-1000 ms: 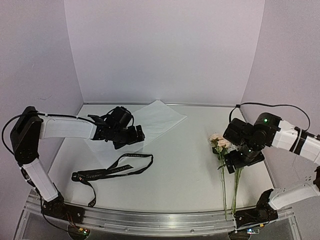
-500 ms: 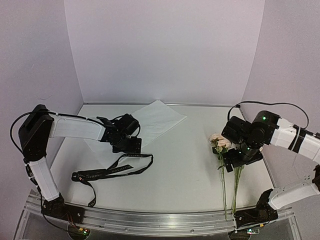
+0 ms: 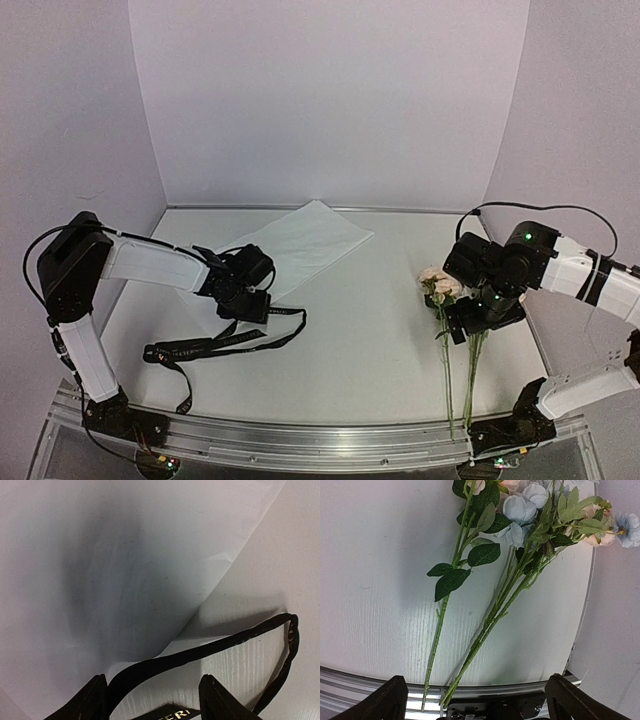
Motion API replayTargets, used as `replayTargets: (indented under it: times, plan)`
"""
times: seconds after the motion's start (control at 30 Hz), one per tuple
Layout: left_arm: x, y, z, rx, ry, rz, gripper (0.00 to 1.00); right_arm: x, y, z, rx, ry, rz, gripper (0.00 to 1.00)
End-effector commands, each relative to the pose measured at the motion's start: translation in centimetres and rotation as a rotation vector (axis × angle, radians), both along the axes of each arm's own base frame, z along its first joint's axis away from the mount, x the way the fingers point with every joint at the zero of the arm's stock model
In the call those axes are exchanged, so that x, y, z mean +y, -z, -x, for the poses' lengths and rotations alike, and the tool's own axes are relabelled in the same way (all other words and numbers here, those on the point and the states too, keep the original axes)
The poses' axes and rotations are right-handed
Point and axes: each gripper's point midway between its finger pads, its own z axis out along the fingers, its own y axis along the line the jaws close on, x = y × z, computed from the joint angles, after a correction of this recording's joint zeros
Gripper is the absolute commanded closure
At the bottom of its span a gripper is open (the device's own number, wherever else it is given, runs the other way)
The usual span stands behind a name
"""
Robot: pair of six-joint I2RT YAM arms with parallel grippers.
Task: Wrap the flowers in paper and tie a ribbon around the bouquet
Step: Move the ribbon to the corner of the board.
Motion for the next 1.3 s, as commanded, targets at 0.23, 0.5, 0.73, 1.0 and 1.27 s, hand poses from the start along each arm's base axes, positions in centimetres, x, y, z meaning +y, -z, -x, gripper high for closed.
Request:
replayTargets:
  times: [0.23,0.5,0.73,1.0,1.27]
  plan:
    - [4.7,-6.6,0.6,-0.169,-0.222,0.051,1.0,-0.4,0.0,0.1,-0.017,0.029,-0.007,0.02]
    - [19.6,-18.9,4.0,-0.482,-0.749,-0.08,1.0,-0.1,-0.1,0.1,-0.013,0.025,-0.02,0.02]
    - [29.3,-30.2,8.4,-0.768,-1.025,-0.093,1.0,0.5,-0.2,-0.1,0.0,0.021,-0.036,0.02]
    - [30.9,-33.4,9.3,-0.869,-1.057,-0.106,1.0,0.9,0.0,0.0,0.013,0.026,-0.045,0.02]
    - [27.1,-21.1,7.6,-0.595,-1.026,-0.05,1.0,0.8,0.5,0.1,0.022,0.031,-0.039,0.02]
